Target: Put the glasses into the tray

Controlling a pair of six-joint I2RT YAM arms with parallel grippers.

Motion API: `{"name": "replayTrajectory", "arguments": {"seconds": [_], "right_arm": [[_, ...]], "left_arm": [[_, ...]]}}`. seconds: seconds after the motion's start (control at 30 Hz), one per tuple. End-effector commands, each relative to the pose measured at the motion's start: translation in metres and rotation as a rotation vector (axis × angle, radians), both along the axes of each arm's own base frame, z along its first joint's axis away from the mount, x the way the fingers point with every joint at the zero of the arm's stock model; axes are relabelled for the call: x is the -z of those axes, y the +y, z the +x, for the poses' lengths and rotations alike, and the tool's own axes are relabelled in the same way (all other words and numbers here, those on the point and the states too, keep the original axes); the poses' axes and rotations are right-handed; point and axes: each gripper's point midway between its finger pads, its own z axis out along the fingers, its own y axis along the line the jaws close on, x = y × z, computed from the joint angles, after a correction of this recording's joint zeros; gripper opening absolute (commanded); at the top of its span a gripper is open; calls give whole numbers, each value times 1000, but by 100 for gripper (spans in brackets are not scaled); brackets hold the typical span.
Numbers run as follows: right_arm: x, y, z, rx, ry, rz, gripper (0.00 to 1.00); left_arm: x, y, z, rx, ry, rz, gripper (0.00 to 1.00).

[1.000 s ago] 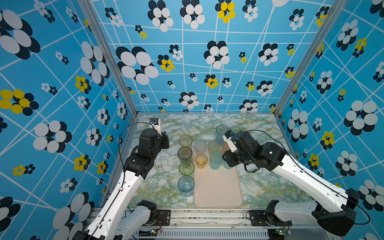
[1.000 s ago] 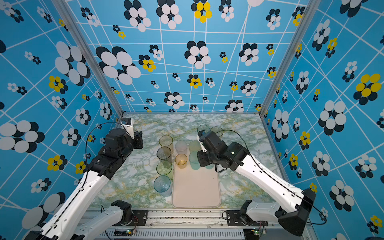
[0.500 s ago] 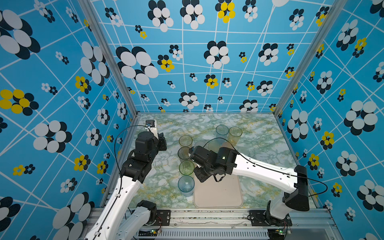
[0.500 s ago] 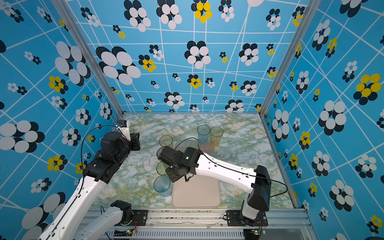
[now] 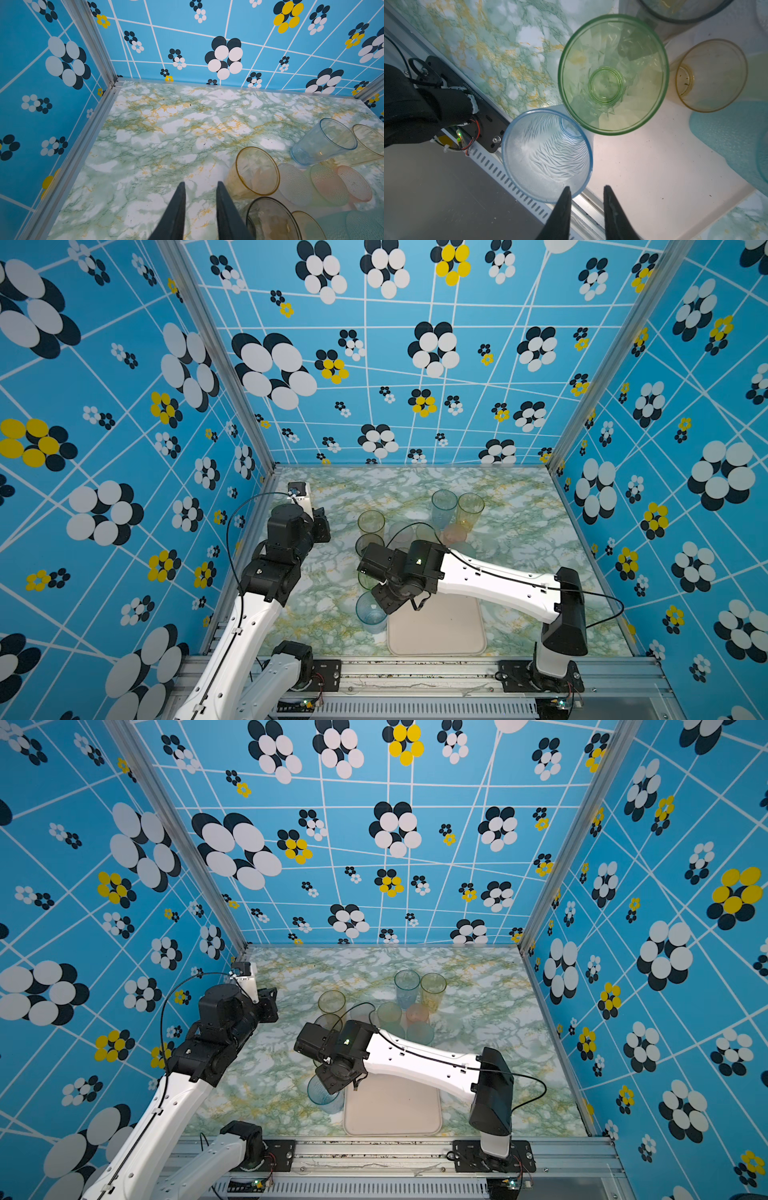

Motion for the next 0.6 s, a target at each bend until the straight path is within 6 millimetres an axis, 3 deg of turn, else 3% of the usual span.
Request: {"name": "replayTrajectory", "arguments": {"seconds": [0.0,0.57], "right_arm": [[2,0,-6,4,28,-30,28],[20,3,0,9,22,-103,26]], "left_arm": [[0,0,-1,11,-13,-18,28],[-2,4,-5,4,-30,-26,29]]}}
